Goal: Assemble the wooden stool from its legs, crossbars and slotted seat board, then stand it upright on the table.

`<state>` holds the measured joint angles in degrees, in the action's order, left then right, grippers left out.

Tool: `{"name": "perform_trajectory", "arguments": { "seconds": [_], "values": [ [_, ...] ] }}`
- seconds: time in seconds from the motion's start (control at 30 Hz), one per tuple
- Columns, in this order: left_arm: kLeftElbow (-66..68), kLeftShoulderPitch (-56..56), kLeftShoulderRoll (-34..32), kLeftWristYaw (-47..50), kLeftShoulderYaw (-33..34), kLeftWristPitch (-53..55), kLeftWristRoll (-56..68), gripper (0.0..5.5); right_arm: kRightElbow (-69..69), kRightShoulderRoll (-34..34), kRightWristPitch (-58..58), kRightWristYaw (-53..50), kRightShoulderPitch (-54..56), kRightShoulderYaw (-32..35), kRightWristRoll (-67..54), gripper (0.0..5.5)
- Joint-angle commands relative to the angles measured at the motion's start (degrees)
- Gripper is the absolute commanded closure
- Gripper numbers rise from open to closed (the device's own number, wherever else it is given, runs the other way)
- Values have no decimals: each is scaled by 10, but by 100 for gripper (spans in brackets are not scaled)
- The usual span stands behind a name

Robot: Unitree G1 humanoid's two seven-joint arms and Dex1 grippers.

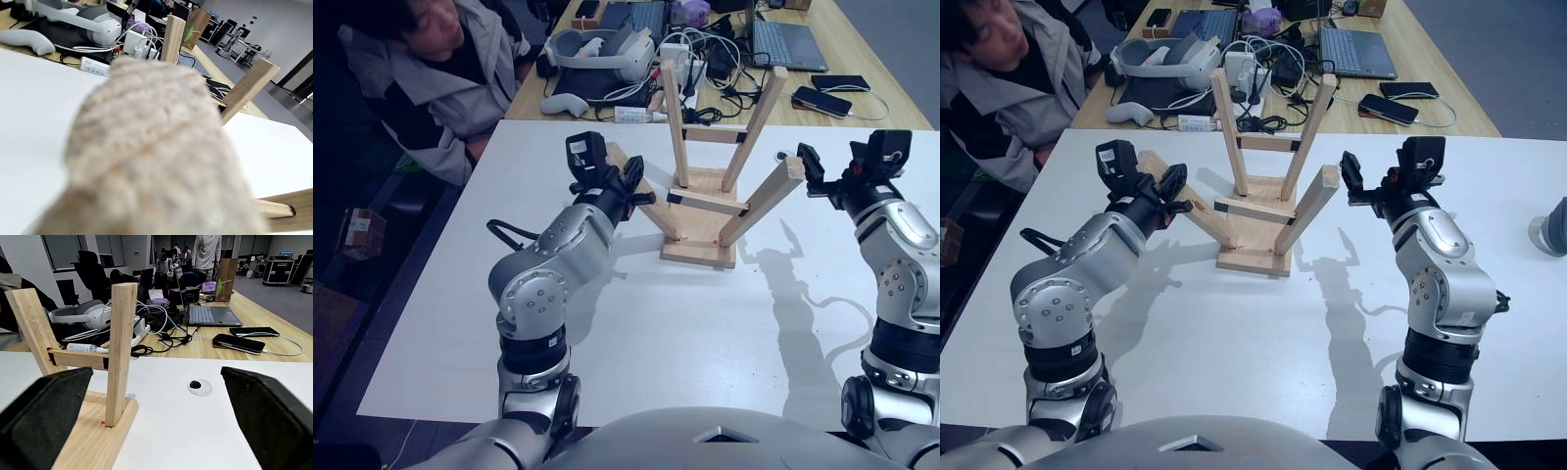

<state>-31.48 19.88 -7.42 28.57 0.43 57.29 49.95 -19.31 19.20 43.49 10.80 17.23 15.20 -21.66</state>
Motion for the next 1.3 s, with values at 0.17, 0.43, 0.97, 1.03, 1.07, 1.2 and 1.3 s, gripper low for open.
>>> {"name": "perform_trajectory", "arguments": {
  "seconds": [0.17, 0.43, 0.97, 1.03, 1.07, 1.2, 1.3],
  "values": [
    [17, 10, -2, -47, -9, 59, -19, 449, 4, 17, -26, 28, 19, -3, -6, 62],
    [37, 18, 6, -82, 8, 90, -27, 449, 38, 40, -61, 66, 53, 44, -46, 62],
    [43, 49, -52, -236, -77, 71, -125, 449, -50, 150, 137, 194, 63, 132, -440, 62],
    [48, 48, -52, -245, -72, 73, -130, 449, -85, 167, 153, 200, 31, 128, -476, 62],
    [50, 47, -52, -249, -70, 75, -132, 449, -97, 176, 158, 200, 18, 130, -492, 62],
    [71, 52, -47, -260, -62, 94, -132, 449, -124, 220, 166, 215, -30, 130, -517, 62],
    [96, 62, -45, -273, -60, 112, -130, 449, -123, 243, 153, 227, -48, 121, -499, 62]
  ]
}}
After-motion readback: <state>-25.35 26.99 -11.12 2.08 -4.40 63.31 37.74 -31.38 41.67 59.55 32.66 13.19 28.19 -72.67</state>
